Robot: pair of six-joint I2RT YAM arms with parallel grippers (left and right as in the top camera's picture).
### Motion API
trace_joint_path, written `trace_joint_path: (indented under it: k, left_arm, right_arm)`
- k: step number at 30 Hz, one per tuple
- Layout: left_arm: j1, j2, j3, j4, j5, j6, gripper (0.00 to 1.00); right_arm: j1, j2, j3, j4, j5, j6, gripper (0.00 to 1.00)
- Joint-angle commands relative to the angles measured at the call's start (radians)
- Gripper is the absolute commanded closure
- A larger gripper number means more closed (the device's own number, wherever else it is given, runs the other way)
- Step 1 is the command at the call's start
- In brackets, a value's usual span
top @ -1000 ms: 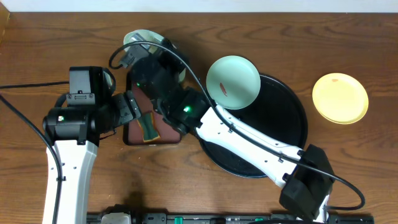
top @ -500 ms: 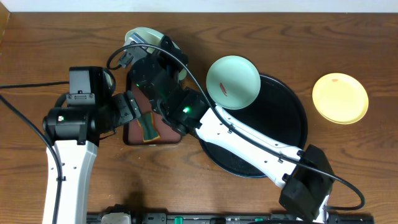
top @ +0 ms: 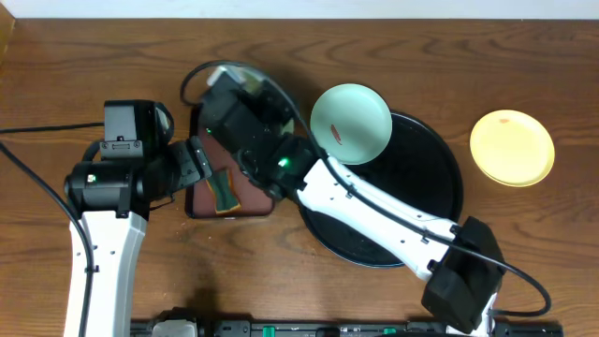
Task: Clean dirty plates on tray and stack at the side
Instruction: 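Carry the pale green plate rightward with the right gripper, then set the plate onto the yellow plate at the right edge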
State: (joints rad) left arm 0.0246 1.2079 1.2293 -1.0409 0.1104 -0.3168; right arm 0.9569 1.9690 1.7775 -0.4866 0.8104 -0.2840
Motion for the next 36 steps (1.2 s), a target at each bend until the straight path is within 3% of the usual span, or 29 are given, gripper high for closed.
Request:
trace_joint_path:
  k: [1, 4, 7, 14, 21, 28, 36]
  left_arm:
    - [0.005, -0.005, 0.014, -0.002, 0.01, 0.003, 0.15]
    - [0.005, -0.005, 0.014, -0.002, 0.01, 0.003, 0.15]
    - [0.005, -0.005, 0.014, -0.002, 0.01, 0.003, 0.15]
    - [0.005, -0.005, 0.014, -0.002, 0.01, 0.003, 0.15]
    - [0.005, -0.005, 0.014, -0.002, 0.01, 0.003, 0.15]
    - [0.005, -0.005, 0.014, -0.002, 0.01, 0.003, 0.15]
    - [0.005, -0.005, 0.014, -0.002, 0.01, 0.003, 0.15]
  right_arm:
    - [-0.086, -0.034, 0.002, -0.116, -0.316, 0.417, 0.99]
    - [-0.187, -0.053, 0.002, -0.161, -0.56, 0.566, 0.99]
    - [-0.393, -0.089, 0.002, -0.177, -0.897, 0.716, 0.99]
    - [-0.816, -0.096, 0.002, -0.299, -1.238, 0.809, 0.99]
    - [-1.171, -0.085, 0.002, -0.462, -1.207, 0.767, 0.99]
    - [-1.45, -0.077, -0.09, -0.634, -1.016, 0.655, 0.99]
    - [-1.591, -0.077, -0.385, -0.461, -0.958, 0.676, 0.99]
